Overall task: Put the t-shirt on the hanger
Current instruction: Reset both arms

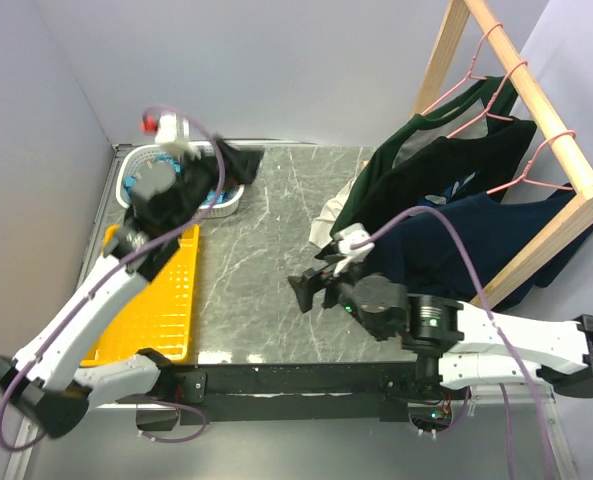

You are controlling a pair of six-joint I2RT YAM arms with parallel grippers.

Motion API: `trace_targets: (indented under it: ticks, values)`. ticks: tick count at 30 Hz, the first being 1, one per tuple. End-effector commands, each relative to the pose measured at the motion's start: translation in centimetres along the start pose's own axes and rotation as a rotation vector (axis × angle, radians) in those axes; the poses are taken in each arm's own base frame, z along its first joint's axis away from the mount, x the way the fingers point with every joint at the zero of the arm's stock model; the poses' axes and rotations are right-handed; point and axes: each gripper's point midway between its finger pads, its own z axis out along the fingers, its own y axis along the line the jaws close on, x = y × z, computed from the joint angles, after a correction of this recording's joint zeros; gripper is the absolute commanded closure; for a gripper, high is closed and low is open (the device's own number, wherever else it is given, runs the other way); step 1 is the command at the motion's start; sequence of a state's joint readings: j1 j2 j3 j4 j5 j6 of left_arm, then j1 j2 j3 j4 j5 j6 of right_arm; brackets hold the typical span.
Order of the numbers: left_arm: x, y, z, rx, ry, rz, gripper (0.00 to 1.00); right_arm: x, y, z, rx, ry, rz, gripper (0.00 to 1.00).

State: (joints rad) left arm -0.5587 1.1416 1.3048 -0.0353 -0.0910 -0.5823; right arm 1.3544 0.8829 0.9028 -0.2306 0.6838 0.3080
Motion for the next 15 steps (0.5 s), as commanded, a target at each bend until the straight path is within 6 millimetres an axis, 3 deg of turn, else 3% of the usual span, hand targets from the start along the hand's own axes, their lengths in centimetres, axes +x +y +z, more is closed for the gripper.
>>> trace_targets:
  ticks: [1, 3, 7, 14, 15]
  values:
    - [8.8, 7.3, -3.8, -0.281, 0.171, -0.061, 0.04, -0.5, 2.7, 1.6, -0.070, -0.016, 0.086, 0.00]
    - [11.5, 9.0, -6.0, -0.344, 0.221, -0.072, 0.04, 0.7, 3.4, 2.7, -0.085, 0.004, 0.122, 0.00]
    - [15.5, 9.7, -9.1, -0.357, 0.283, -0.081, 0.04, 4.1, 4.1, 4.3, -0.088, 0.061, 0.172, 0.00]
    - [19.4, 11.2, -12.8, -0.327, 0.344, -0.125, 0.04, 7.0, 3.7, 5.8, -0.054, 0.079, 0.219, 0.00]
    - [19.2, 11.2, -13.0, -0.322, 0.337, -0.125, 0.04, 6.9, 3.5, 5.9, -0.039, 0.074, 0.217, 0.00]
